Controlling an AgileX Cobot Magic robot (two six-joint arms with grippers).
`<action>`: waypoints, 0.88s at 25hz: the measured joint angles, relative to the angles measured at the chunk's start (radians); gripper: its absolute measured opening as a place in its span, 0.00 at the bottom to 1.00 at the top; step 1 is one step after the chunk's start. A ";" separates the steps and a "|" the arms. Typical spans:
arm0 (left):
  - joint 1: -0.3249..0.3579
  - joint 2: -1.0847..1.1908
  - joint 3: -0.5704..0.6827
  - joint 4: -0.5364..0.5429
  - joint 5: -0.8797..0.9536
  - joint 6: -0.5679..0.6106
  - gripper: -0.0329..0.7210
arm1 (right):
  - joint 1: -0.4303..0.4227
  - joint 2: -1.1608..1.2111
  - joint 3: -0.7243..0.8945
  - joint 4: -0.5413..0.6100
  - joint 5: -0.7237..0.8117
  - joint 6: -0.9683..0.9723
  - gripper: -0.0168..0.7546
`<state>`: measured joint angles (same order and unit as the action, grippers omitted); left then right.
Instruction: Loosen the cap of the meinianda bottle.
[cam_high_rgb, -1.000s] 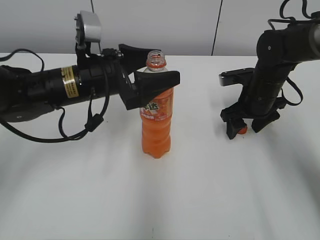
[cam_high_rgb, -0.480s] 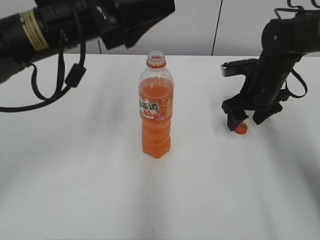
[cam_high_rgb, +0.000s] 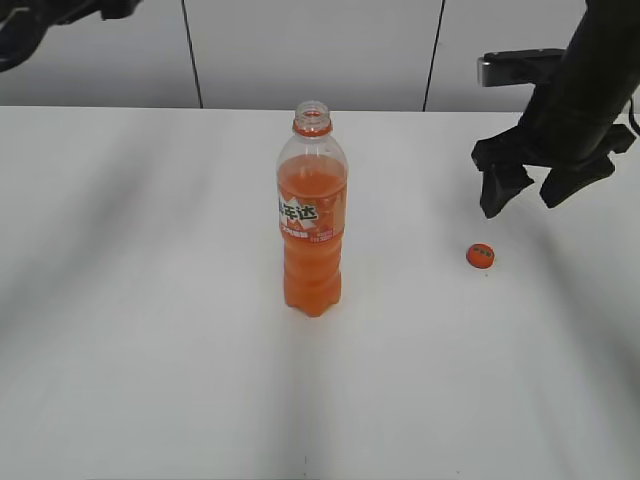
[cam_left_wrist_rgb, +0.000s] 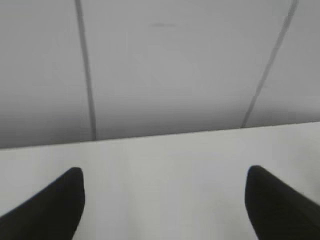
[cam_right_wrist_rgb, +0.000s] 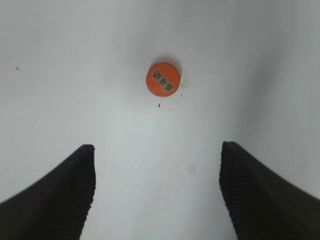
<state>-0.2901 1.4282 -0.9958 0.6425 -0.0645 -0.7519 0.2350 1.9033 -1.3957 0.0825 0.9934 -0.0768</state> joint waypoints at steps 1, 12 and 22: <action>0.012 -0.001 -0.019 -0.013 0.075 0.000 0.83 | 0.000 -0.011 0.000 -0.001 0.018 0.005 0.77; 0.211 0.102 -0.123 -0.536 0.576 0.508 0.83 | 0.000 -0.147 0.000 -0.073 0.126 0.047 0.77; 0.276 0.307 -0.129 -0.772 0.727 0.758 0.83 | -0.114 -0.161 0.000 -0.103 0.152 0.086 0.77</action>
<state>-0.0146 1.7349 -1.1245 -0.1297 0.6622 0.0058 0.1206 1.7426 -1.3957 -0.0204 1.1450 0.0090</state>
